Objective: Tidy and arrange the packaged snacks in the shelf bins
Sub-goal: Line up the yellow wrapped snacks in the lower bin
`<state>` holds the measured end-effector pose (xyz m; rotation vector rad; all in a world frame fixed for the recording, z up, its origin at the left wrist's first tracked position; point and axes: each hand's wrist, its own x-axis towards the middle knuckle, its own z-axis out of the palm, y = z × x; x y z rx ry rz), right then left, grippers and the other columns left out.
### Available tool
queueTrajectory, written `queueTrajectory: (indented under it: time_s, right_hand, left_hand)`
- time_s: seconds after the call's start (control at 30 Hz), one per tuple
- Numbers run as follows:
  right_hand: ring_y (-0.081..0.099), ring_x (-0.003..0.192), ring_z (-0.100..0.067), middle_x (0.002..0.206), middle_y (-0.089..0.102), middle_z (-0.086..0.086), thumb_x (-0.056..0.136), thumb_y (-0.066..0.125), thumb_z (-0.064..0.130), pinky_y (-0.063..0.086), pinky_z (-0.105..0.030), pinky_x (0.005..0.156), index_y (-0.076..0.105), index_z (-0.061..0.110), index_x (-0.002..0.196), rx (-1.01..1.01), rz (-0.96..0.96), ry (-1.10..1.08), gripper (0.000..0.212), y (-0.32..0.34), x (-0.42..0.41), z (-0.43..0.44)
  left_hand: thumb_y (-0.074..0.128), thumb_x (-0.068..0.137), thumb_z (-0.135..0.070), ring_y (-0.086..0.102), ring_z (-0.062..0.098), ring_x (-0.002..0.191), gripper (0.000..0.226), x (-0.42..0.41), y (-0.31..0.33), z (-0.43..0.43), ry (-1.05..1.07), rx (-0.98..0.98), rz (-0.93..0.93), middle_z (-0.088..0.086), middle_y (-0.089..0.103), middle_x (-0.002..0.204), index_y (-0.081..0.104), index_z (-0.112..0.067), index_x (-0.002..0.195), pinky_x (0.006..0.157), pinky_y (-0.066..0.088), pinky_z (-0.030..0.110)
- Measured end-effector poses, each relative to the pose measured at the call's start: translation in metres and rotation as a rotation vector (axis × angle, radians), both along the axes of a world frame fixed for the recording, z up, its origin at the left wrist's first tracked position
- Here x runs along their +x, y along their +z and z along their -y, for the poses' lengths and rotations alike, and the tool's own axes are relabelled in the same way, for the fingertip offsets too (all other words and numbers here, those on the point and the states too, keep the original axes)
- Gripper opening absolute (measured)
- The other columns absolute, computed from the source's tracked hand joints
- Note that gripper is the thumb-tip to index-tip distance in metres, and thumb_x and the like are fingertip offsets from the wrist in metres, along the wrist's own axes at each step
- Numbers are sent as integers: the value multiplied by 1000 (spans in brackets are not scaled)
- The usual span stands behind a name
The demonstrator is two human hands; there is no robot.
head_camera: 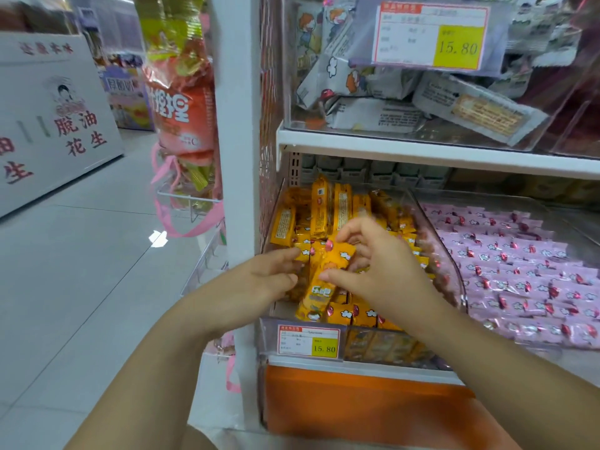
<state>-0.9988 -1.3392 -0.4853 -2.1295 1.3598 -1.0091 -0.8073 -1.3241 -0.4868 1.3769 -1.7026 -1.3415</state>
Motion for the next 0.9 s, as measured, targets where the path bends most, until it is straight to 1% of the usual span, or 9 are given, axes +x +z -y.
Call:
queueTrajectory:
  time_s: [0.1,0.23,0.3,0.43,0.53,0.63,0.7,0.8,0.9]
  right_hand:
    - [54,73,2,78,56,20,74,77,34,41,-12,61,49,39,76,-43,-257,119,29,-5,8,-5]
    - [57,78,3,84,62,16,85,69,24,50,-20,72,59,32,85,87,-414,251,13,-20,5,-1]
    - [57,85,6,86,62,20,87,67,20,51,-23,81,60,31,85,119,-413,281,14,-21,0,0]
    - [58,90,5,90,63,20,89,64,18,49,-16,80,62,31,89,104,-236,183,13,-13,-6,4]
    - [53,102,-5,108,55,12,91,61,20,46,-21,88,63,28,105,-66,-287,-67,17,-11,-14,23]
    - [44,126,-23,145,33,-3,94,55,30,40,-38,105,57,25,126,-3,-476,-223,33,-12,-18,39]
    - [42,130,-27,154,20,-5,96,51,33,36,-44,109,52,25,133,50,-542,-251,38,-13,-16,44]
    - [52,119,-23,155,19,-4,97,51,30,41,-32,102,55,21,131,20,-504,-257,36,-13,-17,45]
    - [48,108,-9,146,32,-1,89,63,29,36,-14,88,61,21,120,-95,-310,-326,31,-11,-26,37]
  left_hand:
    - [46,99,-15,48,5,125,51,6,-5,-2,4,-24,73,-5,49,140,32,-22,147,111,34,28]
    - [45,99,-16,59,5,110,49,2,-13,-3,-97,-89,264,-8,66,111,35,-23,146,105,41,33]
    - [43,100,-17,60,6,106,44,-1,-13,-2,-119,-133,340,-7,67,105,38,-25,144,100,44,31]
    - [40,102,-18,61,8,105,39,-6,-10,-1,-148,-193,411,-3,66,113,45,-27,139,96,46,28]
    - [39,102,-17,61,6,106,39,-7,-11,0,-150,-167,387,-3,64,121,44,-28,139,98,46,26]
    - [39,102,-16,63,3,102,39,-6,-13,2,-153,-147,360,-4,64,121,45,-28,139,99,46,27]
    - [39,102,-15,64,3,101,40,-6,-13,4,-150,-135,339,-4,63,122,44,-27,139,99,47,28]
    - [39,102,-16,64,2,101,40,-6,-13,4,-152,-126,315,-4,62,125,43,-27,140,99,47,27]
    - [39,102,-18,64,1,101,40,-3,-15,4,-158,-116,287,-5,61,126,43,-28,140,100,46,26]
